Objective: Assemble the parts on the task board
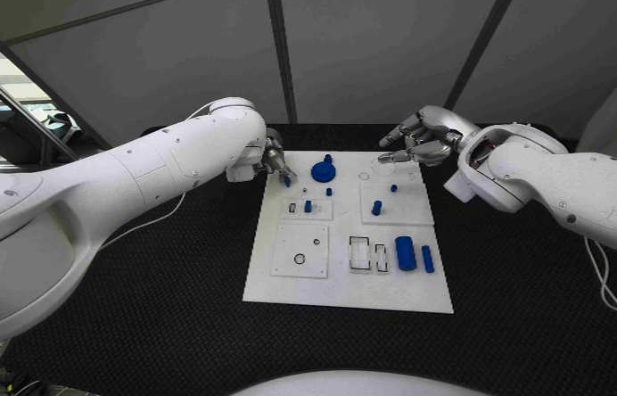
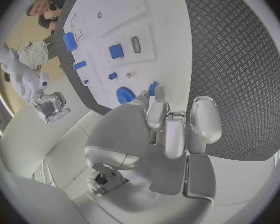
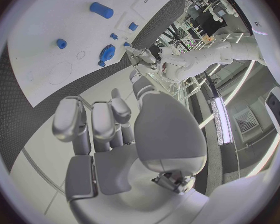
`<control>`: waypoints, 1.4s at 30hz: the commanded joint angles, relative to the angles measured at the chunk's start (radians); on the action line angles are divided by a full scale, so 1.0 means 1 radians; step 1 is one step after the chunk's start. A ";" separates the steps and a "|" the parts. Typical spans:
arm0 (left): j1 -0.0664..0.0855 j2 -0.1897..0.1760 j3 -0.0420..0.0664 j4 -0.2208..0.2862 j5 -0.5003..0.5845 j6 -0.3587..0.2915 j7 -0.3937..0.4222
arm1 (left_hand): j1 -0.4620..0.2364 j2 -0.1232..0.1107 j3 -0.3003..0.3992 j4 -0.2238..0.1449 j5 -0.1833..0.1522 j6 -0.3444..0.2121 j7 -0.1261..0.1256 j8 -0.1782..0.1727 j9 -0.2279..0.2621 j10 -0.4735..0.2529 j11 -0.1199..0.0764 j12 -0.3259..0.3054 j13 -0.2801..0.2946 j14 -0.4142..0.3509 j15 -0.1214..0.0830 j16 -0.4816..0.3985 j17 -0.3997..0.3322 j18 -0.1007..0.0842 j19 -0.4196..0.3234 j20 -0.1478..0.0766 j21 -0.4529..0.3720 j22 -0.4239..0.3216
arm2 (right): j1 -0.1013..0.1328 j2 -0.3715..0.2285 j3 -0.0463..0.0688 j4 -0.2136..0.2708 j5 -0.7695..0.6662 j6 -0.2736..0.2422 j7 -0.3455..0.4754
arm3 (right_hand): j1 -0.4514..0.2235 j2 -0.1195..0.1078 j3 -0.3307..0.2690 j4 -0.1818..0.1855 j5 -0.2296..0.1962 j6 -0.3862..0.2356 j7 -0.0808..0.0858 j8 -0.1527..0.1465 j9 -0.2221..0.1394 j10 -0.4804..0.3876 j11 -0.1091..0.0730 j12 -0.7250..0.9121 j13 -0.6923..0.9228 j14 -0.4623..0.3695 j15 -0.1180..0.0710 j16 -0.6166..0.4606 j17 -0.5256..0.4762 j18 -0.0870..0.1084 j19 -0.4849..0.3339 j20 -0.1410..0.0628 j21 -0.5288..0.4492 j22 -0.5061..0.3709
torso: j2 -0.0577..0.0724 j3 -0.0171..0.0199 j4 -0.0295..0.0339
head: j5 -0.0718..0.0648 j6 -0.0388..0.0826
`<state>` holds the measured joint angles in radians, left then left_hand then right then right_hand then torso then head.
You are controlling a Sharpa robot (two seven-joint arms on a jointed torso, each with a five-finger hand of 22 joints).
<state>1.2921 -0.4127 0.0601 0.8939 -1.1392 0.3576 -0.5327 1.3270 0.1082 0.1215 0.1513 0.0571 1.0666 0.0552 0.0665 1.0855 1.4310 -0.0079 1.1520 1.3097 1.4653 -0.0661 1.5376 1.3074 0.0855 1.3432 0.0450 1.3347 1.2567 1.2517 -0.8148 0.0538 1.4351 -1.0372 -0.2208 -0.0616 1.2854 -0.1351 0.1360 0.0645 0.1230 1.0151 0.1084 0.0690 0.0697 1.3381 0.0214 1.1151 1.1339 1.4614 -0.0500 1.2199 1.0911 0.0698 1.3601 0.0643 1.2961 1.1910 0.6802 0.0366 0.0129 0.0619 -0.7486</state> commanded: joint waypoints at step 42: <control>-0.065 -0.272 -0.003 0.474 -0.024 -0.245 0.022 | -0.129 -0.111 0.455 -0.249 0.220 0.010 -0.001 0.052 0.112 0.023 -0.009 0.008 0.148 0.105 -0.006 0.033 0.263 -0.013 0.030 -0.003 0.021 0.053 | 0.002 -0.013 0.001 -0.005 -0.002 0.003 0.011 | -0.009 0.005 -0.001 0.000 0.004 -0.008 0.000 -0.004 -0.001 -0.001 0.003 -0.003 -0.001 0.009 0.001 -0.006 0.001 0.017 0.009 -0.002 -0.006 0.001 | 0.001 -0.0001 -0.0012 | 0.011 -0.008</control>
<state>1.2272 -0.6832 0.0569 1.3636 -1.1009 0.1519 -0.5151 1.2048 -0.0052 0.4018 0.0702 0.2748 1.0690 0.0533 0.1165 1.1967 1.4466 -0.0192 1.1571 1.3084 1.4655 -0.0663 1.5684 1.3074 0.0855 1.3675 0.0426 1.3502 1.3081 1.2517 -0.8271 0.0538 1.4278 -1.0373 -0.2200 -0.0601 1.2836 -0.1331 0.1360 0.0645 0.1229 1.0152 0.1084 0.0690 0.0697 1.3381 0.0214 1.1151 1.1339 1.4614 -0.0500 1.2199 1.0908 0.0698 1.3638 0.0606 1.2961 1.1918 0.6810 0.0364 0.0128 0.0733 -0.7554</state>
